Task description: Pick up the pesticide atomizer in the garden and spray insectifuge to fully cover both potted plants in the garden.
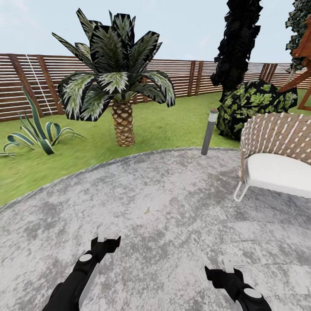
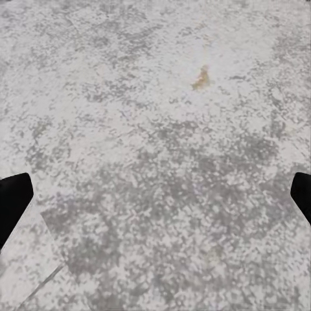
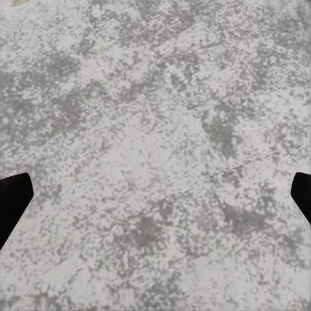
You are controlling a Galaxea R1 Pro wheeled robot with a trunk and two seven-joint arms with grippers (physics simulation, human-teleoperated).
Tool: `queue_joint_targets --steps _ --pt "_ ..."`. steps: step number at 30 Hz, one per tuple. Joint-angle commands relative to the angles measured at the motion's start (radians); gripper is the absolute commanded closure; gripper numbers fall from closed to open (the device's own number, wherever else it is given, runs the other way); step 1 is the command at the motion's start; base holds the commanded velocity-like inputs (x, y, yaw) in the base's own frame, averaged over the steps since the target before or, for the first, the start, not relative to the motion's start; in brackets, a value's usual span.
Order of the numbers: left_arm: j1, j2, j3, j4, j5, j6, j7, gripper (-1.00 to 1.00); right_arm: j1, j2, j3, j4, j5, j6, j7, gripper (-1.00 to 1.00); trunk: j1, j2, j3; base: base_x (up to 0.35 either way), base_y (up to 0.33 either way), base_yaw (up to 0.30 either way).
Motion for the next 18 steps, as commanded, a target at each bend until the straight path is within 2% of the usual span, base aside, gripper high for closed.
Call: queue_joint_targets --steps 1,10,18 --pt "0.0 0.0 0.0 -0.002 0.001 0.006 -0.001 -1.0 0.0 0.0 0.0 -0.001 0.0 0.005 -0.001 -1.0 0.001 0.0 -0.001 0.347 0.0 0.011" --pt "-0.001 0.0 0.0 -0.002 0.001 0.006 -0.001 -1.0 0.0 0.001 -0.001 -0.002 0.0 0.005 -0.001 -1.0 0.001 0.0 -0.001 0.347 0.0 0.013" --pt "-0.001 -0.001 -0.001 -0.002 0.001 0.006 -0.001 -1.0 0.0 0.001 -0.002 -0.002 0.0 0.005 -0.001 -1.0 0.001 0.0 -0.001 0.346 0.0 0.22"
